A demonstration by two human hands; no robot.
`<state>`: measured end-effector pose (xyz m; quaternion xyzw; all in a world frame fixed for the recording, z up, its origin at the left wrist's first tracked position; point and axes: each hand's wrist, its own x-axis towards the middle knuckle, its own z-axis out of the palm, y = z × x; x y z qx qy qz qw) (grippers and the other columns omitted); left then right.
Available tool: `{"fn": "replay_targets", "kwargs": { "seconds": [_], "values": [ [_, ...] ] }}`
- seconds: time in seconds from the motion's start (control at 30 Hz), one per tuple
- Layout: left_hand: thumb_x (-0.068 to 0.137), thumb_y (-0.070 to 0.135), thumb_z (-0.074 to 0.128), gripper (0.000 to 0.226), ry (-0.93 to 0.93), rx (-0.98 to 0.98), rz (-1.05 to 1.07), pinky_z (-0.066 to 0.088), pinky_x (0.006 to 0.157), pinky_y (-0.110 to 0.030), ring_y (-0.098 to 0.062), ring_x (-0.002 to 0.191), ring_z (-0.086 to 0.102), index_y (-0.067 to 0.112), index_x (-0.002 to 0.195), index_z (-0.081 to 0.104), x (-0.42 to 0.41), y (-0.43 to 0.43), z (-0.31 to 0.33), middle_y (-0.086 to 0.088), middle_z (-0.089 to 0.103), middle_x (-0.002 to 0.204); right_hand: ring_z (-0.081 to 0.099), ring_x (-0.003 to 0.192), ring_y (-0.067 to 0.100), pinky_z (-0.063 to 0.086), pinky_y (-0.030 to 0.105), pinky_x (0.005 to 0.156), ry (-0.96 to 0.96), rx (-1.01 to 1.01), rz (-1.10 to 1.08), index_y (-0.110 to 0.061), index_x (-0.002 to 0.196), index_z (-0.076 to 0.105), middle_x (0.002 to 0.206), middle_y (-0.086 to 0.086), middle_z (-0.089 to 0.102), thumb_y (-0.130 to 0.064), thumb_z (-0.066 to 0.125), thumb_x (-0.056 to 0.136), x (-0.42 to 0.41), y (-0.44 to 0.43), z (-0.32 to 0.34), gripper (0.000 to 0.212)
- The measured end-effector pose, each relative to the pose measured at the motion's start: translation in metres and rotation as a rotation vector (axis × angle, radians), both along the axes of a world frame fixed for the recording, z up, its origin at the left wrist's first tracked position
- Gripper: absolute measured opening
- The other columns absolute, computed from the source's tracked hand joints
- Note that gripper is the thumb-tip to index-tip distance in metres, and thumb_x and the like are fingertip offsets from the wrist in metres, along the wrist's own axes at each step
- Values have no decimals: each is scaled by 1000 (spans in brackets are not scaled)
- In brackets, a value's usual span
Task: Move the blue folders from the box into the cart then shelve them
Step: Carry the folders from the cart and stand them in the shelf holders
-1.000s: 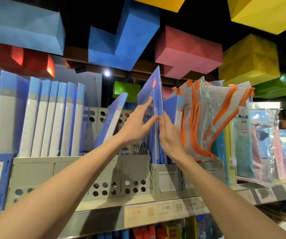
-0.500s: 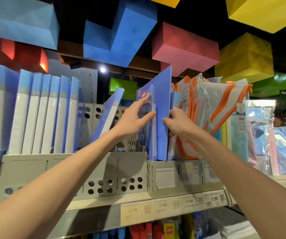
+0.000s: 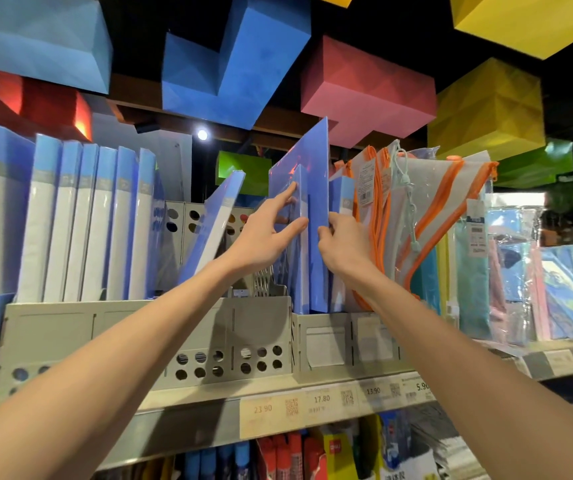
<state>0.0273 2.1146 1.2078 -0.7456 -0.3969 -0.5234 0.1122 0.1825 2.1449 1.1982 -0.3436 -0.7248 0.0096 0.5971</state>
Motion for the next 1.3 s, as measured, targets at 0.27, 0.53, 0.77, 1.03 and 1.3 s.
{"fn": "replay_targets", "kwargs": {
  "seconds": [0.27, 0.53, 0.77, 1.03, 1.3],
  "values": [
    [102, 30, 56, 68, -68, -22, -68, 58, 61, -20, -20, 128, 52, 30, 160, 20, 3, 5, -4, 1, 35, 155, 30, 57, 3, 32, 11, 50, 102, 66, 37, -26, 67, 28, 66, -8, 33, -3, 44, 100, -11, -3, -7, 44],
    [103, 23, 55, 66, -125, -25, -69, 59, 62, -21, -9, 123, 49, 27, 160, 21, 4, 2, -6, 7, 39, 146, 28, 58, 0, 31, 11, 50, 115, 89, 41, -32, 74, 26, 69, -16, 27, -7, 43, 102, -20, 5, -23, 41],
    [102, 28, 55, 65, -103, 12, -27, 61, 86, -40, -14, 125, 54, 30, 159, 22, 2, 5, -8, 3, 42, 149, 46, 65, 15, 37, 23, 56, -62, -113, 71, -10, 82, 51, 73, 3, 50, -15, 47, 103, -3, -4, -27, 23],
    [101, 33, 56, 68, -64, 10, 11, 51, 102, -53, -18, 135, 48, 30, 159, 21, 0, 1, -6, 2, 40, 155, 62, 72, 10, 51, 21, 70, 23, 41, 53, -4, 125, 64, 88, 8, 70, -16, 59, 98, 9, -22, -14, 30],
    [101, 38, 55, 67, 7, 105, 203, 39, 107, -32, -18, 140, 44, 25, 159, 23, 4, -2, -9, -2, 48, 152, 68, 68, 17, 61, 33, 69, -53, 54, -80, -5, 89, 72, 79, 9, 69, -8, 66, 93, 8, -8, -27, 8]
  ]
}}
